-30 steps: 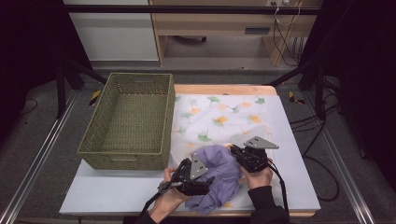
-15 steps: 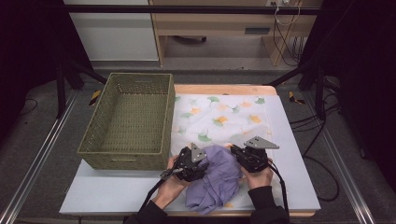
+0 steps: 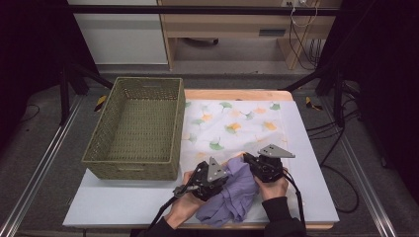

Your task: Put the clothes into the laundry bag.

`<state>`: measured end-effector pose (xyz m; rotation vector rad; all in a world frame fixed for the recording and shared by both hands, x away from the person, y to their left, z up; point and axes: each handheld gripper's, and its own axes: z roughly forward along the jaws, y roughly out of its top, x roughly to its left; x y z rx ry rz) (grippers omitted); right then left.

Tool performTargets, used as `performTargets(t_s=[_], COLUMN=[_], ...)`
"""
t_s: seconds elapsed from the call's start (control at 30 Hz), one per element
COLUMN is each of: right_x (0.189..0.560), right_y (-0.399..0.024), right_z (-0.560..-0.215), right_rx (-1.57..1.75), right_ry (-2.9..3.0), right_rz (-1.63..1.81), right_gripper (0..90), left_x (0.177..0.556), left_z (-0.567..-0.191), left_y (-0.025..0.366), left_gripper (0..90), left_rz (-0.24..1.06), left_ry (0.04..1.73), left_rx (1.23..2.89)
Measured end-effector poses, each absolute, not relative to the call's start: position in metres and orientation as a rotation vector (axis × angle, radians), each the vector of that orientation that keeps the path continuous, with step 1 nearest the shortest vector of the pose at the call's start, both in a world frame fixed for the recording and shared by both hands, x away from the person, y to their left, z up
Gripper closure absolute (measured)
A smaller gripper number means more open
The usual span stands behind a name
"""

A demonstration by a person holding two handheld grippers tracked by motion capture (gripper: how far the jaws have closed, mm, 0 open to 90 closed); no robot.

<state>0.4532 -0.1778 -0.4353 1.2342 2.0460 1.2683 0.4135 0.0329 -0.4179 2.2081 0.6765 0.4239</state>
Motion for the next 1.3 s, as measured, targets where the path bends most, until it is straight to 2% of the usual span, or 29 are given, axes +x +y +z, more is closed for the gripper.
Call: performTargets(t_s=[0.2,0.4,0.47,0.63,0.9,1.13,1.3], right_x=[0.452,0.451,0.45,0.45,0.45,0.449,0.449], right_y=[-0.178,-0.178,-0.178,-0.178,-0.18,-0.181,-0.18], right_z=[-0.434,-0.431,-0.43,-0.431,-0.43,-0.43,-0.431], right_rx=[1.227,1.213,1.211,1.211,1.217,1.218,1.216], right_ry=[2.041,2.036,2.037,2.04,2.036,2.038,2.044], right_rz=[1.279,1.295,1.297,1.295,1.295,1.292,1.287], right_gripper=[88.8,88.8,88.8,88.8,88.7,88.7,88.7], left_x=[0.426,0.442,0.442,0.436,0.417,0.394,0.395], left_z=[-0.438,-0.45,-0.451,-0.443,-0.422,-0.43,-0.451], left_y=[0.019,0.021,0.022,0.028,0.041,0.04,0.034], left_gripper=[77.1,73.3,67.0,44.3,26.1,23.2,25.7], left_rz=[0.408,0.417,0.437,0.465,0.381,0.326,0.304], left_ry=[0.709,0.79,0.812,0.798,0.761,0.698,0.722], left_rx=[2.285,2.275,2.254,2.232,2.184,2.231,2.283])
